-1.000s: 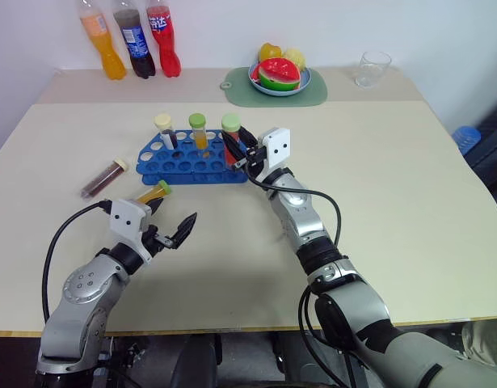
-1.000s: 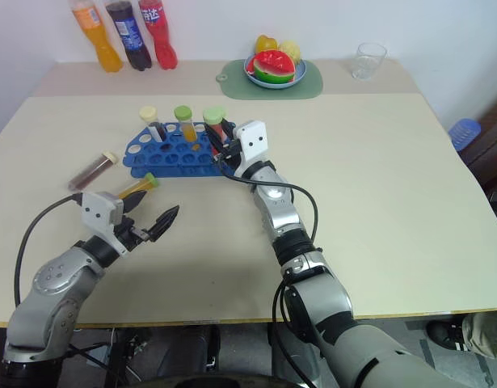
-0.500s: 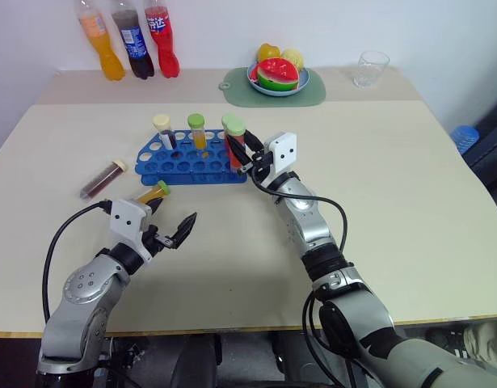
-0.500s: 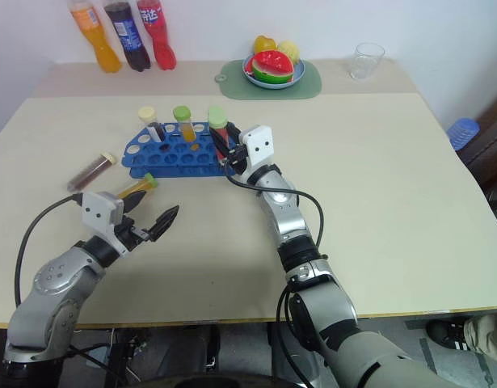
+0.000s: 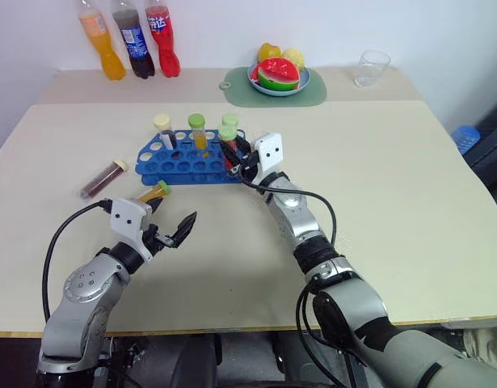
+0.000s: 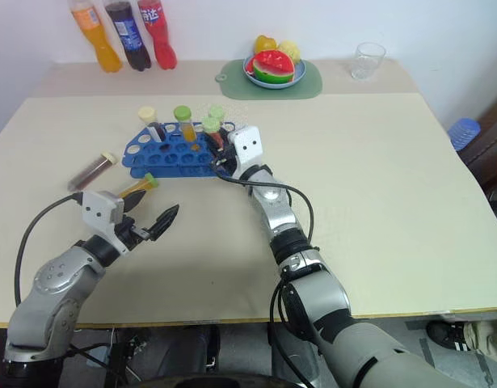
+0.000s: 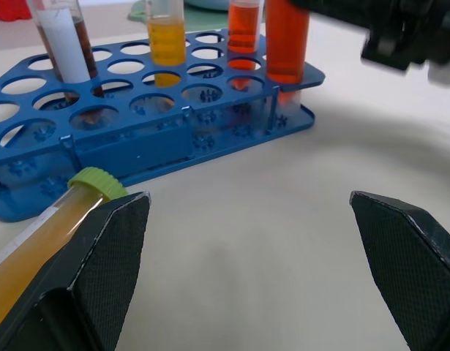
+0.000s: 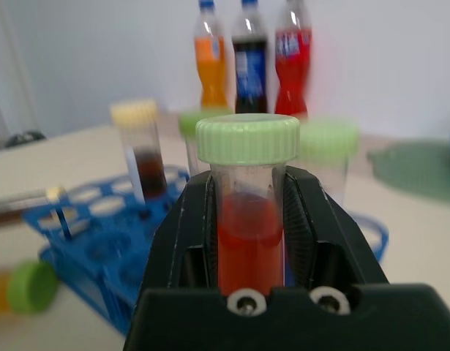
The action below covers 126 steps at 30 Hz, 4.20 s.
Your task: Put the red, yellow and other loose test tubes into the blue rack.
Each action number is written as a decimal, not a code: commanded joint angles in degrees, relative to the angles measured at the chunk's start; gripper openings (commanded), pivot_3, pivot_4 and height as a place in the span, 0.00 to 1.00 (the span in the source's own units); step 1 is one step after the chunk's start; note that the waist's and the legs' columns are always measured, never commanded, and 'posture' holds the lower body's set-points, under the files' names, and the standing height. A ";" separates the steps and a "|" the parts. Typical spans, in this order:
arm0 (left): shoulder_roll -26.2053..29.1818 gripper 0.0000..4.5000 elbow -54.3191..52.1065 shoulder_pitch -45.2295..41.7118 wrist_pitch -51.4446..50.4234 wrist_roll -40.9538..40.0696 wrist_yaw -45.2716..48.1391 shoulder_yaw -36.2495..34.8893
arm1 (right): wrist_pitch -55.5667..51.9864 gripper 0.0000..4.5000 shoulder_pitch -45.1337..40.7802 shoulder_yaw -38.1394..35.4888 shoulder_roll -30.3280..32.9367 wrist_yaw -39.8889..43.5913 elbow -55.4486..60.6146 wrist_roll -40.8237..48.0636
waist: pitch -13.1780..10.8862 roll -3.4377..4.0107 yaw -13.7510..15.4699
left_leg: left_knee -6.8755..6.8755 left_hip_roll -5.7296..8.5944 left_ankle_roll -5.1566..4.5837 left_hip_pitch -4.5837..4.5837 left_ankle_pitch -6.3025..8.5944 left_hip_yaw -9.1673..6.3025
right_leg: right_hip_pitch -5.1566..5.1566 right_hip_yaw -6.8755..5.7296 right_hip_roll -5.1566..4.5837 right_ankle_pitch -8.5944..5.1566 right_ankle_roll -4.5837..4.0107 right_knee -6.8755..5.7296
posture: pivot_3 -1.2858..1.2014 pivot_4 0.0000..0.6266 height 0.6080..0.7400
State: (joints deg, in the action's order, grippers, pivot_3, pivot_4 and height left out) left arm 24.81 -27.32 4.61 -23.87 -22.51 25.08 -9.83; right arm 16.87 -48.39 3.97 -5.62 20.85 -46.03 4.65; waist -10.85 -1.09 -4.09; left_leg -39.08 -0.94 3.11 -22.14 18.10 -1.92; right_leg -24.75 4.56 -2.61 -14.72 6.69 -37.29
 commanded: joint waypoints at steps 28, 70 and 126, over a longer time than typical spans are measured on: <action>36.00 1.00 31.13 -50.82 -38.96 4.52 27.65 27.58 | -26.45 0.93 13.19 3.70 24.28 28.91 45.78 12.95 | -0.12 0.17 0.45 | 0.13 0.03 0.03 -0.14 -0.02 -0.10 | -0.06 -0.19 0.10 -0.03 0.00 0.12 | 0.52 0.24 0.95; -17.91 0.17 16.31 -33.06 14.50 23.98 -22.07 5.80 | -36.07 0.94 22.62 7.51 31.42 29.31 57.02 12.57 | -0.01 -0.08 3.22 | -0.25 0.09 -0.04 -0.12 0.00 -0.07 | 0.09 -0.25 -0.10 0.05 0.08 0.12 | 0.52 0.24 0.95; -22.11 0.79 38.69 -37.92 33.25 18.63 -23.24 5.04 | -35.66 0.94 24.44 5.39 31.50 25.40 58.44 12.14 | -0.01 -0.08 3.27 | -0.21 0.10 -0.03 -0.08 -0.01 -0.06 | 0.11 -0.25 -0.06 0.05 0.08 0.12 | 0.52 0.24 0.95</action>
State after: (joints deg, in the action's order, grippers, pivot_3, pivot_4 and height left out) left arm 1.43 17.44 -33.43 8.29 -1.00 0.52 -2.79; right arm -18.87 -23.28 11.29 25.50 46.34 9.55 15.98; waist -10.86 -1.17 -0.82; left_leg -39.29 -0.85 3.08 -22.22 18.09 -1.98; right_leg -24.64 4.31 -2.68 -14.67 6.77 -37.17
